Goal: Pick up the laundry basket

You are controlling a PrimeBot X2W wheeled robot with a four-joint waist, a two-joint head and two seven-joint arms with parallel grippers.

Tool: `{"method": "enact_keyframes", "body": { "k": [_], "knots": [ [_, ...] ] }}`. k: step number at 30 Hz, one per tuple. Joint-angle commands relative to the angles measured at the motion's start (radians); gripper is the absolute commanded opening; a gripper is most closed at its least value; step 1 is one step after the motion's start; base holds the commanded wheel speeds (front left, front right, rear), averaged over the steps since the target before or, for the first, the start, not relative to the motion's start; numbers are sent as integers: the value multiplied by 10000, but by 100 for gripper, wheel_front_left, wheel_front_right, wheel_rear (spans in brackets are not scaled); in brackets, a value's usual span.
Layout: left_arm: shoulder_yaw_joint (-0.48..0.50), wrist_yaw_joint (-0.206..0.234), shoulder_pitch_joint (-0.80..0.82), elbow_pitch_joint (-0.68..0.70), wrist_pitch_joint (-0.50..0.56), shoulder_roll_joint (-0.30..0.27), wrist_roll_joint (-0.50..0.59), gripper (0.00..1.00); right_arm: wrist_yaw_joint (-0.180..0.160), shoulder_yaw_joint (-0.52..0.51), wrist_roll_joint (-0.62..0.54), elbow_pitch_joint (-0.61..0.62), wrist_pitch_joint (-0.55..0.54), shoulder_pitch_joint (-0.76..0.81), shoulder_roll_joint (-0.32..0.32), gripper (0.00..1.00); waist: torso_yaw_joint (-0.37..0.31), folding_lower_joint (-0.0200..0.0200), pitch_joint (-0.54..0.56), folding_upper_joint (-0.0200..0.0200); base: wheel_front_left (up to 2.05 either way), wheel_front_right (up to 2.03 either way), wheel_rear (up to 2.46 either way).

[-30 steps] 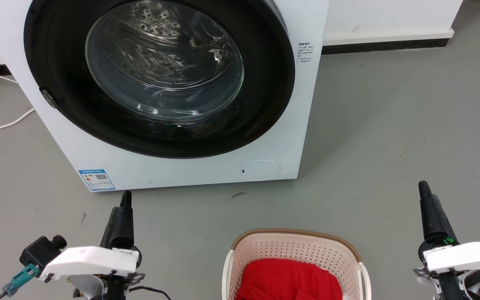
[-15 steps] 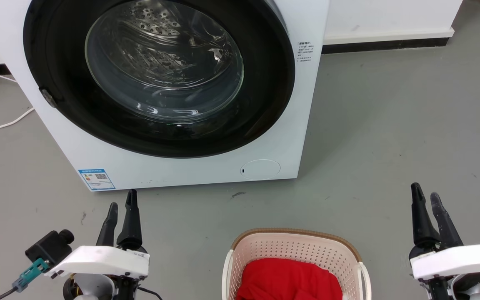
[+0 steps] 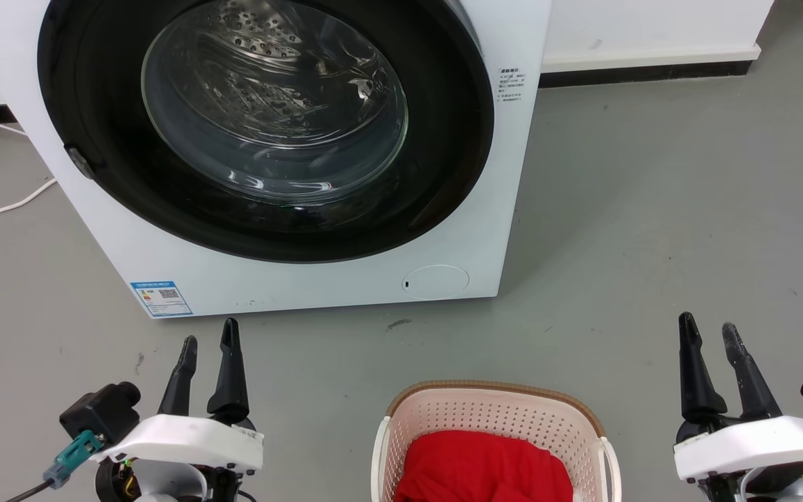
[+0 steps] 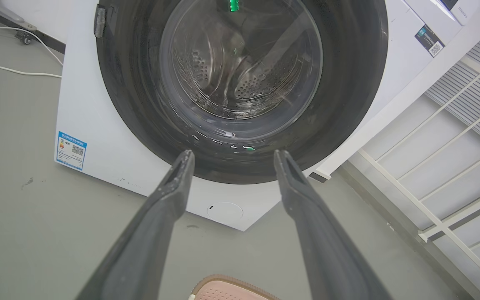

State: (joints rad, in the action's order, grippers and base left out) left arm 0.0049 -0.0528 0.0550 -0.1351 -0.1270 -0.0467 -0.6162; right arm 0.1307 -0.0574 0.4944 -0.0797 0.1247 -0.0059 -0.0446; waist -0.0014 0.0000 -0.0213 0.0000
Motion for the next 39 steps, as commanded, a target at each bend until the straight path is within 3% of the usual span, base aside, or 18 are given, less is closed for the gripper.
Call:
{"method": "enact_keyframes", "body": {
  "k": [1, 39],
  "knots": [
    [-30, 36, -26, 70, -105, -37, 315, 100, 0, 1, -365, 188, 122, 15, -55, 100, 0, 0, -3, 0, 0, 0, 0],
    [-176, 218, -281, -25, -992, -45, 3912, 100, -1, -194, -4392, 413, 1023, 413, -74, 100, 0, 0, -64, 0, 0, 0, 0]
  ]
}}
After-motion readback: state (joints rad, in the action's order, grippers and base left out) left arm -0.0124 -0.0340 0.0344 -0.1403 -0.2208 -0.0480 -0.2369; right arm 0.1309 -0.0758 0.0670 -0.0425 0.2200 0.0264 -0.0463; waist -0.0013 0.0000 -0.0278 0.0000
